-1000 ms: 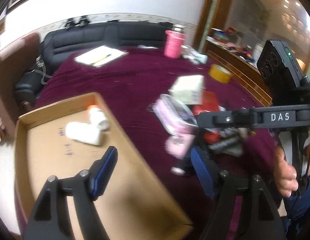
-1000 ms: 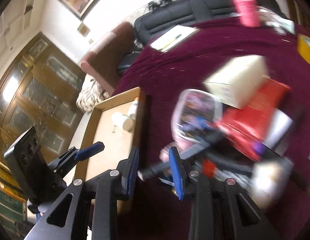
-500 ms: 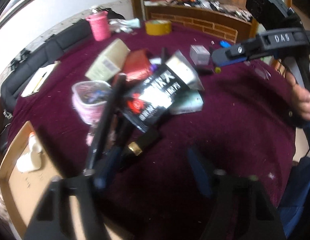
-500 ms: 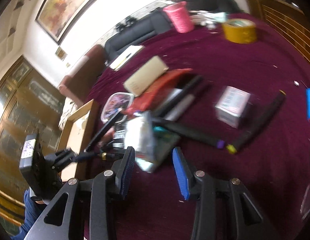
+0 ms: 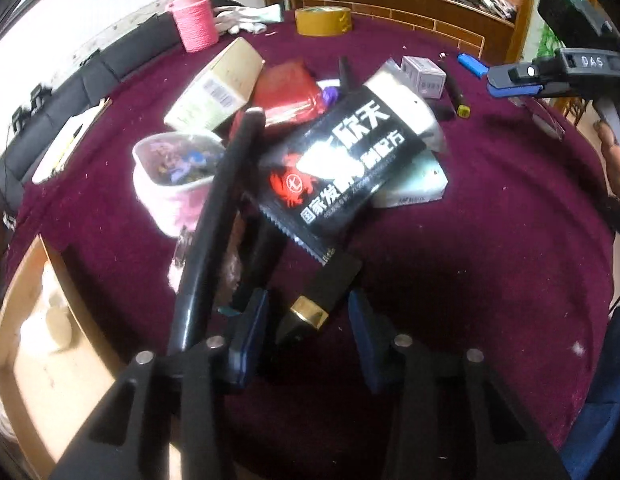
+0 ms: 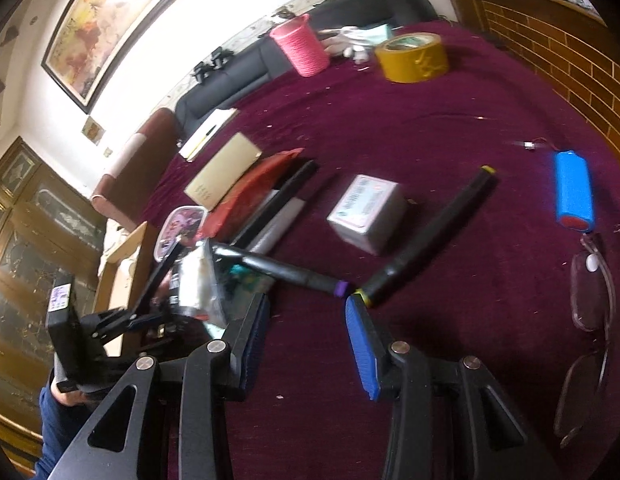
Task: Organize objects
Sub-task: 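Grasp the black lipstick tube with left tool while right tool grasps purple-capped marker, then carry lipstick and marker into the cardboard tray and open both tools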
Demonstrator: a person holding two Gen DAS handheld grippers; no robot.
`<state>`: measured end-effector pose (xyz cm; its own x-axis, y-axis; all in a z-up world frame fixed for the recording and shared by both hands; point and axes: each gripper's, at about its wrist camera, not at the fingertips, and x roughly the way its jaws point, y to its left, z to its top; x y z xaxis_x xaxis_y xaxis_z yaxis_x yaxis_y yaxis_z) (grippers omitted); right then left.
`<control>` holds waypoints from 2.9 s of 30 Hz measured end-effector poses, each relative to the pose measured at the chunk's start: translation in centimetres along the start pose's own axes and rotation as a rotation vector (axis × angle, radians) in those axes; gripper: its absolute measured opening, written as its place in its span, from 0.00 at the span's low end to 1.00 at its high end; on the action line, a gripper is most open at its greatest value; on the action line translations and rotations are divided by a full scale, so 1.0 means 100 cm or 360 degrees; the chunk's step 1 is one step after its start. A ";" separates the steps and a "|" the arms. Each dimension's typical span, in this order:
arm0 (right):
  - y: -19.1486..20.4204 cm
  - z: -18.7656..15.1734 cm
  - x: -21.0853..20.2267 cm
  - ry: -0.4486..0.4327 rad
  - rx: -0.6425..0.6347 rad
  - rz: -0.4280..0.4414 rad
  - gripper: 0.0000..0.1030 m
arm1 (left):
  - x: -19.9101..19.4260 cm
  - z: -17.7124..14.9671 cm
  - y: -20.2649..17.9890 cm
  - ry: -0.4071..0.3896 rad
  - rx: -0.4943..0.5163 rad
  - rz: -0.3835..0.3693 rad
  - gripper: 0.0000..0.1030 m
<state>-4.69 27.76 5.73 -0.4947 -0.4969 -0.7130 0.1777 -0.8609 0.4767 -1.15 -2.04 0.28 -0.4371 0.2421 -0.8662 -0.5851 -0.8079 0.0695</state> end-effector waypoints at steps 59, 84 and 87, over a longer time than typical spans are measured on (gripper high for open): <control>0.122 -0.074 0.033 0.0253 -0.0535 0.0291 0.16 | -0.076 -0.055 -0.003 -0.0419 -0.0828 -0.0031 0.17; 0.295 -0.053 0.143 0.0595 -0.0796 0.0371 0.16 | -0.143 -0.122 0.130 -0.0511 -0.1186 0.0214 0.17; 0.310 -0.046 0.174 0.0646 -0.0796 0.0324 0.16 | -0.138 -0.124 0.153 -0.0461 -0.1235 0.0232 0.17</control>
<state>-3.88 -8.07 5.80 -0.0682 -0.5723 -0.8172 0.6545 -0.6439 0.3963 4.45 -24.42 7.14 -0.6921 0.1497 -0.7062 0.0799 -0.9564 -0.2809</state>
